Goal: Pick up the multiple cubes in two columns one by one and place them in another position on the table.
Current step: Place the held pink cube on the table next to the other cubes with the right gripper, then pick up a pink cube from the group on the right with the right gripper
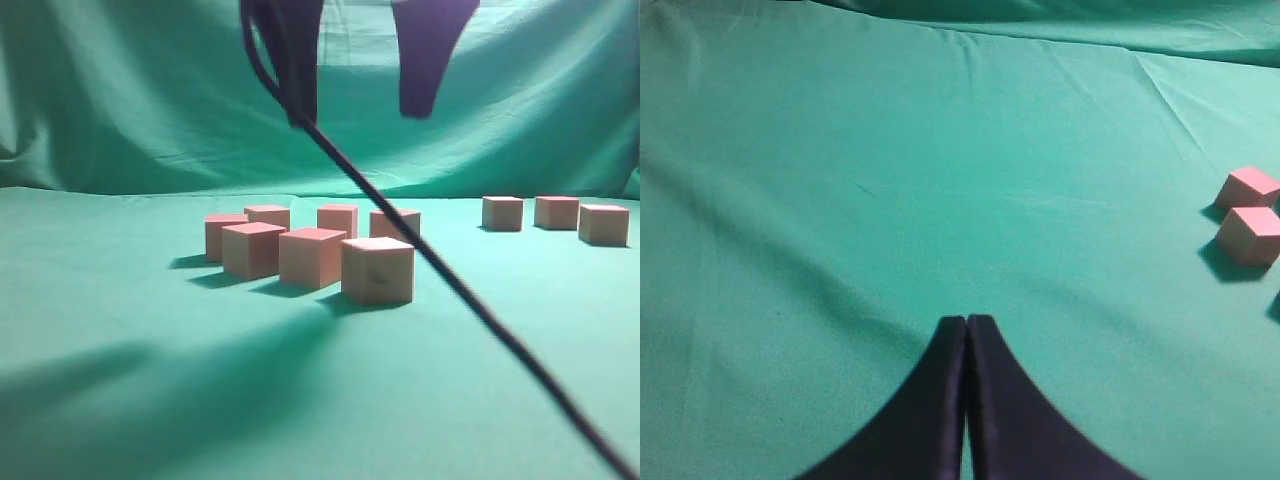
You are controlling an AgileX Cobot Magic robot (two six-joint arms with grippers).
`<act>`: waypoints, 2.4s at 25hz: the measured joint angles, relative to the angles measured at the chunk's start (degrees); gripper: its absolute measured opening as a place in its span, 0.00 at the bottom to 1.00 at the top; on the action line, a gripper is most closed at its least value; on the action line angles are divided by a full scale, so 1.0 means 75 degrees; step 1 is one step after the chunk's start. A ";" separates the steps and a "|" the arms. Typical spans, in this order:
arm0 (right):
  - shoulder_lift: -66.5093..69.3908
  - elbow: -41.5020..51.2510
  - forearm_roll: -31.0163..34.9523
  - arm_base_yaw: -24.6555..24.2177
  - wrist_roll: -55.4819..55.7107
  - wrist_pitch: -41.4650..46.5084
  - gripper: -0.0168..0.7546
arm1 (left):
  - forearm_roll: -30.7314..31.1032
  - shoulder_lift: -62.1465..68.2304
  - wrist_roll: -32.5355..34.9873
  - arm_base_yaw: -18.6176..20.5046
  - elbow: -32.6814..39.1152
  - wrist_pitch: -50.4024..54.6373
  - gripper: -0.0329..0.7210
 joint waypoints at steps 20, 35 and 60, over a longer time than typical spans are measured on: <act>-0.0625 -0.0100 -0.0497 -0.4233 -0.0016 -0.0700 0.76 | 0.0000 0.0000 0.0000 0.0000 0.0000 0.0000 0.04; 0.1574 -0.0100 0.0106 -0.5133 0.0005 -0.1934 0.76 | 0.0000 0.0000 0.0000 0.0000 0.0000 0.0000 0.04; -0.1313 -0.0100 0.0487 -0.3913 -0.0620 -0.0778 0.35 | 0.0000 0.0000 0.0000 0.0000 0.0000 0.0000 0.04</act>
